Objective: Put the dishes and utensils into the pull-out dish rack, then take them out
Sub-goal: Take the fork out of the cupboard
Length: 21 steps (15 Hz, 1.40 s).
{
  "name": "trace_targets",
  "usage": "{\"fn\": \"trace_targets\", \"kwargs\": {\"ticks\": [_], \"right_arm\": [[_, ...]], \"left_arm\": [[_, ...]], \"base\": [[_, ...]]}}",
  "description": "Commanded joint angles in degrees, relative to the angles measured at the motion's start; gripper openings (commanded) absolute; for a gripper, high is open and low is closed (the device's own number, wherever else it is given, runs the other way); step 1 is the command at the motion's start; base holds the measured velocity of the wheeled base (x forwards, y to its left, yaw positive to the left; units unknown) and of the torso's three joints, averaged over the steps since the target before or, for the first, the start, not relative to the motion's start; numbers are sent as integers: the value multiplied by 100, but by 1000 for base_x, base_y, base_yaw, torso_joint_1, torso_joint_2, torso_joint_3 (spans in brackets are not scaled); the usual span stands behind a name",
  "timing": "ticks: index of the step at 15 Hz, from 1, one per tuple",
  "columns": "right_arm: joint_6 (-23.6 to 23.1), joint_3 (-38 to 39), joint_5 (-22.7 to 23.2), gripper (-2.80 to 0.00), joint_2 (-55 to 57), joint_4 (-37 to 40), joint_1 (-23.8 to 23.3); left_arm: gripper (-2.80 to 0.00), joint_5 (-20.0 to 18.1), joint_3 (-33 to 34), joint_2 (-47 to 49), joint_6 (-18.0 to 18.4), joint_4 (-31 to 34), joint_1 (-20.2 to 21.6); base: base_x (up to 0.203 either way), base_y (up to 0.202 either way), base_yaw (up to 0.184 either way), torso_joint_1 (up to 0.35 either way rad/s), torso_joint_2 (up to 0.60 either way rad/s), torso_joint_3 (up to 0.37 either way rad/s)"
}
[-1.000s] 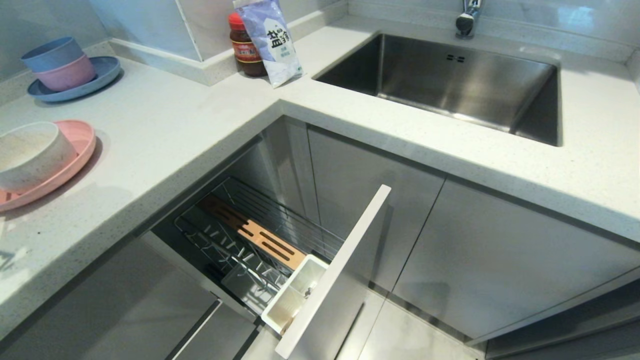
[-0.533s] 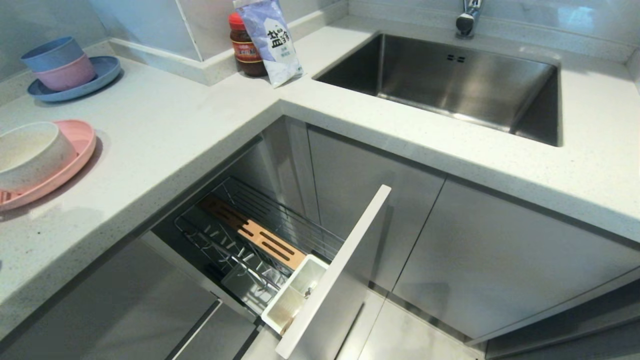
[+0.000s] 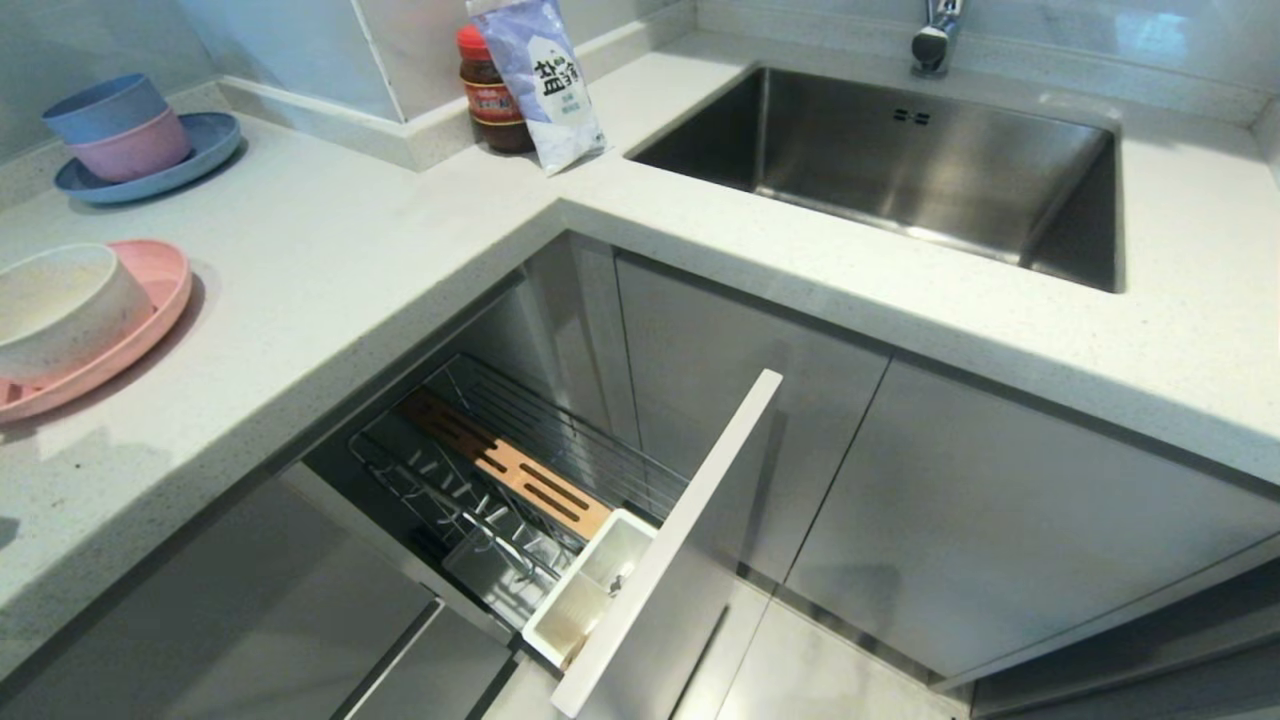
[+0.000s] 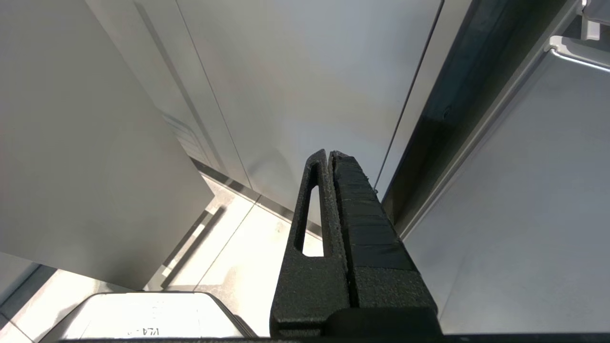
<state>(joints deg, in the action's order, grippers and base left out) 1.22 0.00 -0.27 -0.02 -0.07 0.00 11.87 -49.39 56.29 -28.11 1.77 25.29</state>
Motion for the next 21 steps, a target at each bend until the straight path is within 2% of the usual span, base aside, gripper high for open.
{"fn": "trace_targets", "kwargs": {"ticks": [1, 16, 21], "right_arm": [[1, 9, 0, -280, -15, -1, 0], [1, 9, 0, -280, -15, -1, 0], [1, 9, 0, -280, -15, -1, 0]], "left_arm": [[-280, 8, 73, 121, -28, -9, 116], [-280, -759, 96, 549, -54, -362, 301], [-280, -818, 96, 567, -83, -362, 292]], "base": [[0, 0, 0, 0, 0, 0], [0, 0, 0, 0, 0, 0], [0, 0, 0, 0, 0, 0]]}}
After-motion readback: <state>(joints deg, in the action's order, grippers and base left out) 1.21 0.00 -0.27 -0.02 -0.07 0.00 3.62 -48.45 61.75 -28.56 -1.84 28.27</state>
